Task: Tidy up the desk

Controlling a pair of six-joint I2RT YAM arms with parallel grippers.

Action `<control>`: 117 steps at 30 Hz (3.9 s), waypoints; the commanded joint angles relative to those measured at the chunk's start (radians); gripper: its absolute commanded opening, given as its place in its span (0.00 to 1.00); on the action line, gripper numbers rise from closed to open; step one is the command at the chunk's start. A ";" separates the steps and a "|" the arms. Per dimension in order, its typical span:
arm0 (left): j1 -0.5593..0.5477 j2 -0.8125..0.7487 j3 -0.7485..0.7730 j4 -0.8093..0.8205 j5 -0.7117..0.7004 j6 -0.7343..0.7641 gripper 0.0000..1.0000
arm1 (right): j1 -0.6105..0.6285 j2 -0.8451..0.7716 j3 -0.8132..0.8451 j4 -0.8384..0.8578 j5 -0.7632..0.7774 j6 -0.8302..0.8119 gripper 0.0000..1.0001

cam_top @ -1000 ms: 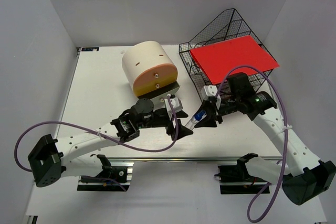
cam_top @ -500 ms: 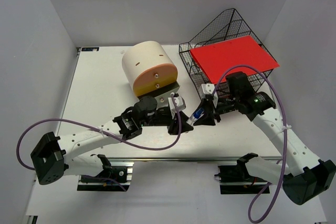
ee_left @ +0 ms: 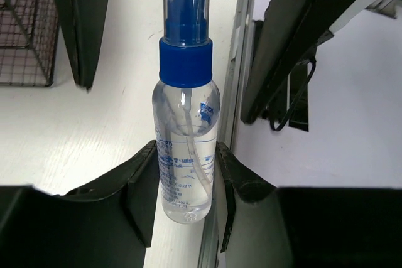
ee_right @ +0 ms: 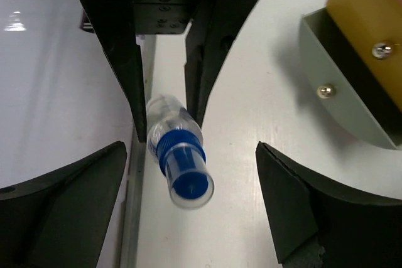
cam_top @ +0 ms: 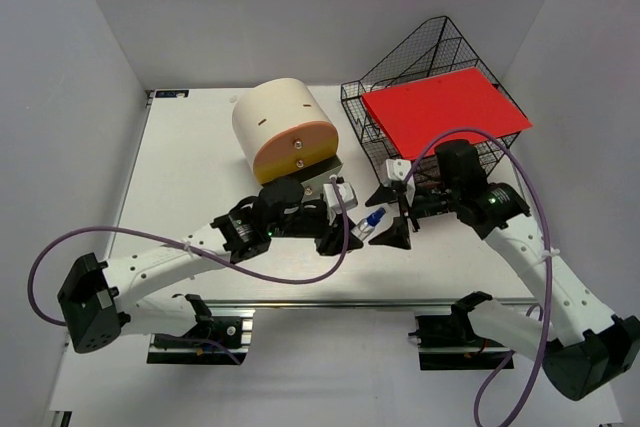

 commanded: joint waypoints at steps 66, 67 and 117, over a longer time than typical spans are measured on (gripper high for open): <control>0.171 0.425 0.413 -0.527 -1.076 0.490 0.59 | -0.004 -0.209 -0.268 0.315 0.229 0.134 0.00; 0.171 0.422 0.413 -0.529 -1.076 0.488 0.60 | -0.003 -0.209 -0.266 0.316 0.231 0.136 0.00; 0.168 -0.634 0.054 -0.603 -0.887 -0.141 0.71 | 0.445 0.711 0.088 0.663 1.166 -0.302 0.00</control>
